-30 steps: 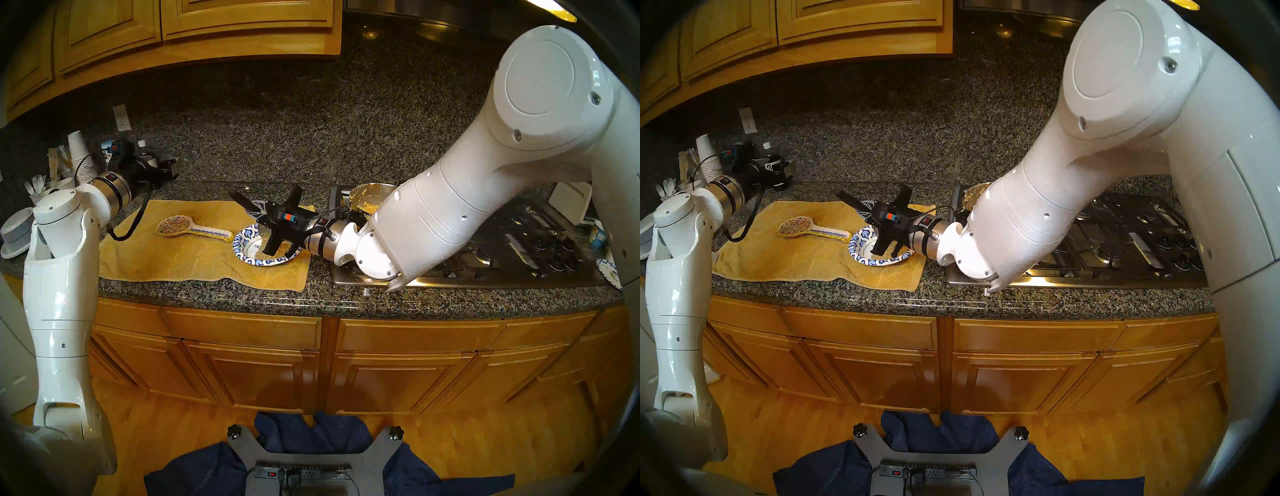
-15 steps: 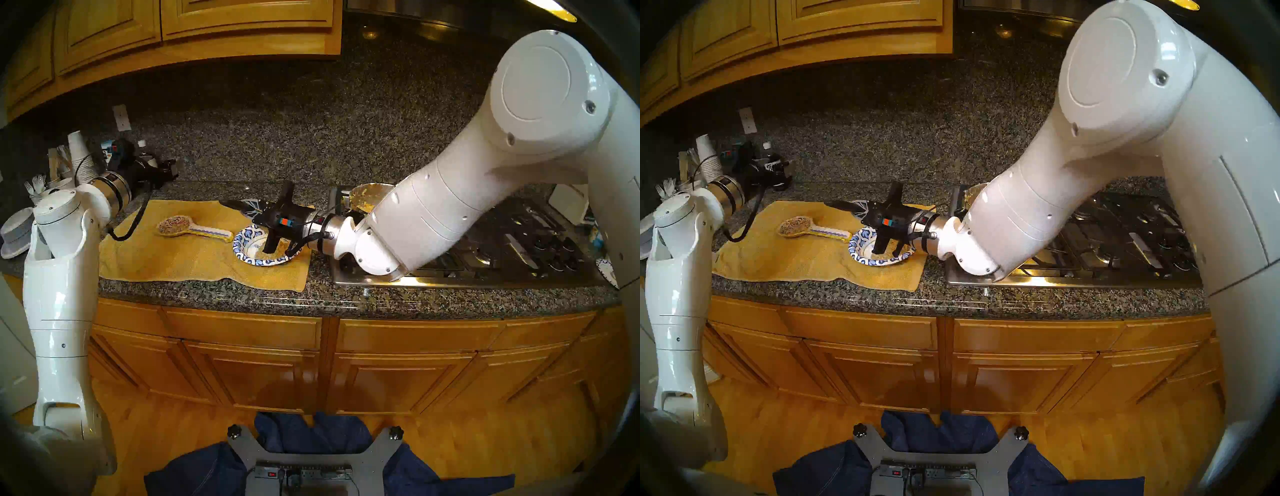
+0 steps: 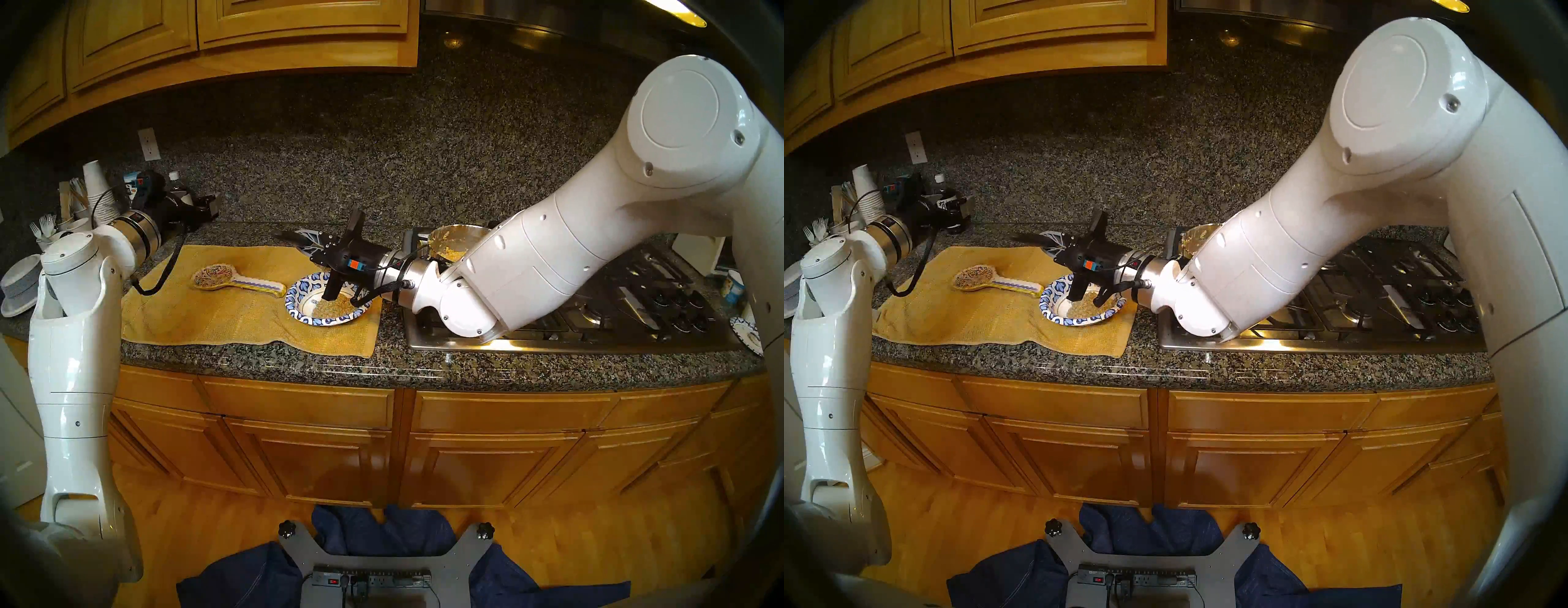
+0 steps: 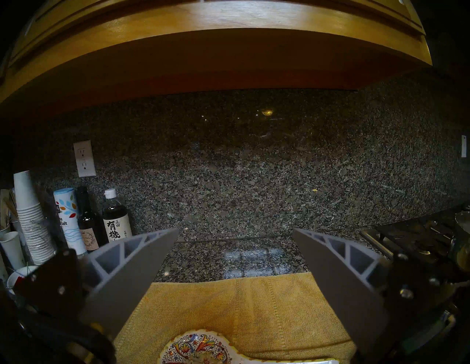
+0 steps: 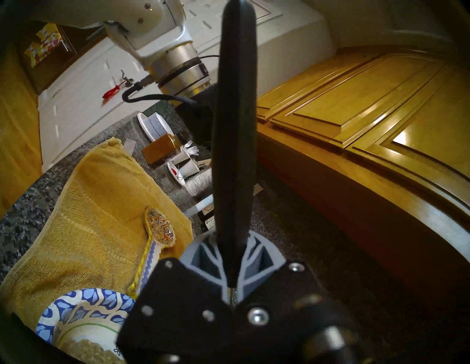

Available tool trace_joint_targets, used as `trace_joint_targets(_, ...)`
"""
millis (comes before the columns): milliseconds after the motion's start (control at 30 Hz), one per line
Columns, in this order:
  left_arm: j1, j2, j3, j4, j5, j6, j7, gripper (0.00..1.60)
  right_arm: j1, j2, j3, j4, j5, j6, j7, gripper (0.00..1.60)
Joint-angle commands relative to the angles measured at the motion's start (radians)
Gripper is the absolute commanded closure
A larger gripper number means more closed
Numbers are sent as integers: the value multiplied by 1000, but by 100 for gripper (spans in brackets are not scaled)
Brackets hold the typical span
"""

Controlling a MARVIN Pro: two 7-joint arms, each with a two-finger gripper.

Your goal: Scoop oatmeal into bowl

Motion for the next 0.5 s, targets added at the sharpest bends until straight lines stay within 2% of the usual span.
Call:
trace_joint_targets(0,-33,8,-5,-27,-4,-15,-2,0,4,109,85,-48,15,-27,-101,160)
trace_joint_targets(33,-33,8,-5,-27,-4,-15,-2,0,-2,136,106,-64,3,-23,-122,160)
trace_joint_targets(67,-33,8,-5,-27,-4,-15,-2,0,7,126,104,-68,33,-38,-94,160)
trace_joint_targets(167,-33,8,-5,-27,-4,-15,-2,0,3,179,148,-103,41,-53,-116,160)
trace_joint_targets(200,-33,9,-5,-27,-4,-15,-2,0,11,173,148,-103,67,-65,-87,160)
trace_joint_targets(233,-33,9,-5,-27,-4,-15,-1,0,5,199,168,-119,58,-64,-116,160)
trace_joint_targets(267,-33,9,-5,-27,-4,-14,-1,0,14,189,165,-115,92,-77,-69,160)
trace_joint_targets(300,-33,9,-5,-27,-4,-14,-1,0,8,215,185,-128,91,-77,-80,160)
trace_joint_targets(400,-33,9,-5,-27,-5,-14,-1,0,9,230,205,-142,139,-93,-53,160)
trace_joint_targets(433,-33,9,-5,-27,-5,-14,-1,0,0,254,225,-157,150,-95,-64,160)
trace_joint_targets(467,-33,9,-5,-27,-5,-14,-1,0,5,244,222,-153,181,-106,-35,160)
